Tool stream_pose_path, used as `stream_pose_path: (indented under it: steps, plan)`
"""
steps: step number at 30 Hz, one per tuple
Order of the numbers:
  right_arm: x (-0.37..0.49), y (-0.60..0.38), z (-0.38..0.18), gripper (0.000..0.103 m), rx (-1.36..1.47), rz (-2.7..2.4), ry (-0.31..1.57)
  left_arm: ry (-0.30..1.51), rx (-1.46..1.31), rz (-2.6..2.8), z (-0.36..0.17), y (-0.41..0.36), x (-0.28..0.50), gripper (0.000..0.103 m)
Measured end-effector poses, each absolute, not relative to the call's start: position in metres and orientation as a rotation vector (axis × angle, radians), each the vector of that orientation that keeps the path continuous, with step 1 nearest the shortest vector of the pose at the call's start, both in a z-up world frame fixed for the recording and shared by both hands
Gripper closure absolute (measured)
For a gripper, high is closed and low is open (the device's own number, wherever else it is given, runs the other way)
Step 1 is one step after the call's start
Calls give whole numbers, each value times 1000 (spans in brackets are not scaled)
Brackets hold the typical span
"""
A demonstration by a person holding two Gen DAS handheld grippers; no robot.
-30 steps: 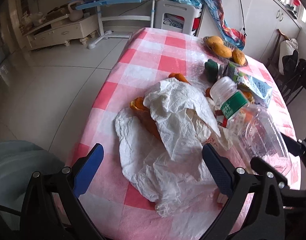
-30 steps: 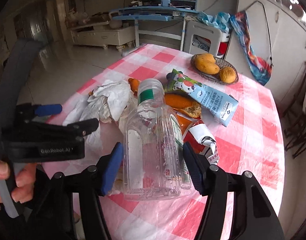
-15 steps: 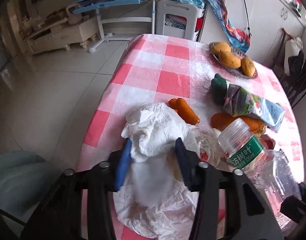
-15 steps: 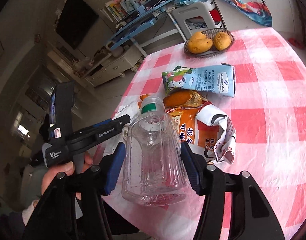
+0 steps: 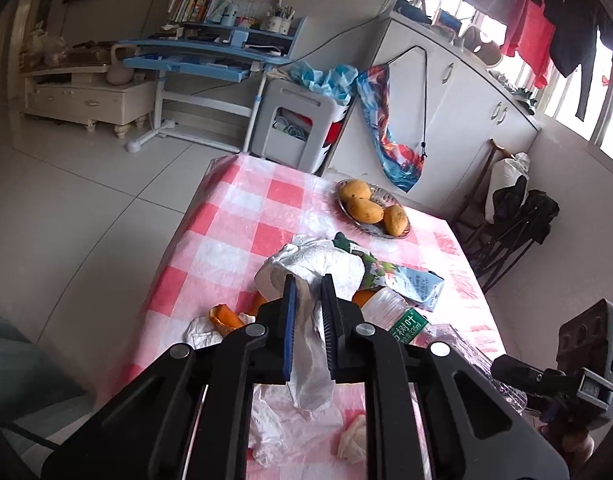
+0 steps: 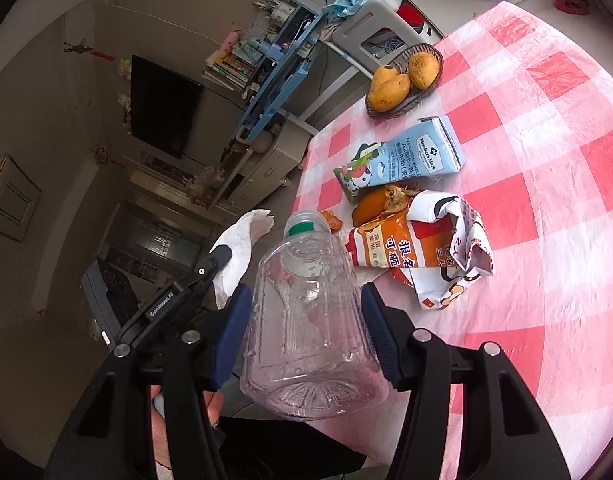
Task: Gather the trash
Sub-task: 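Carry the bottle and bag over the yellow basin and release both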
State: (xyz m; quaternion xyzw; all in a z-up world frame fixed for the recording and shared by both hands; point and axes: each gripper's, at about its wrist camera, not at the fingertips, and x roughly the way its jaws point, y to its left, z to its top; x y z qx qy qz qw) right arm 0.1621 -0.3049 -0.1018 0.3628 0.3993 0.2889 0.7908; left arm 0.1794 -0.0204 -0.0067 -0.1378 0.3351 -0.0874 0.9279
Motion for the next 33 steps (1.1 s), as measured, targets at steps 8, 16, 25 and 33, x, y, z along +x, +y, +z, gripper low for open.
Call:
stream_pose_path:
  steps: [8, 16, 25, 33]
  plan:
    - [103, -318, -83, 47, 707, 646, 855, 680, -225, -245, -4, -38, 136, 90]
    - [7, -308, -111, 47, 559, 555, 981, 709, -156, -351, -13, -68, 82, 90]
    - [-16, -303, -138, 41, 448, 431, 1083, 779, -71, -444, -34, -91, 34, 90]
    - [11, -321, -82, 25, 411, 336, 867, 982, 81, -583, -80, -131, -1, 90]
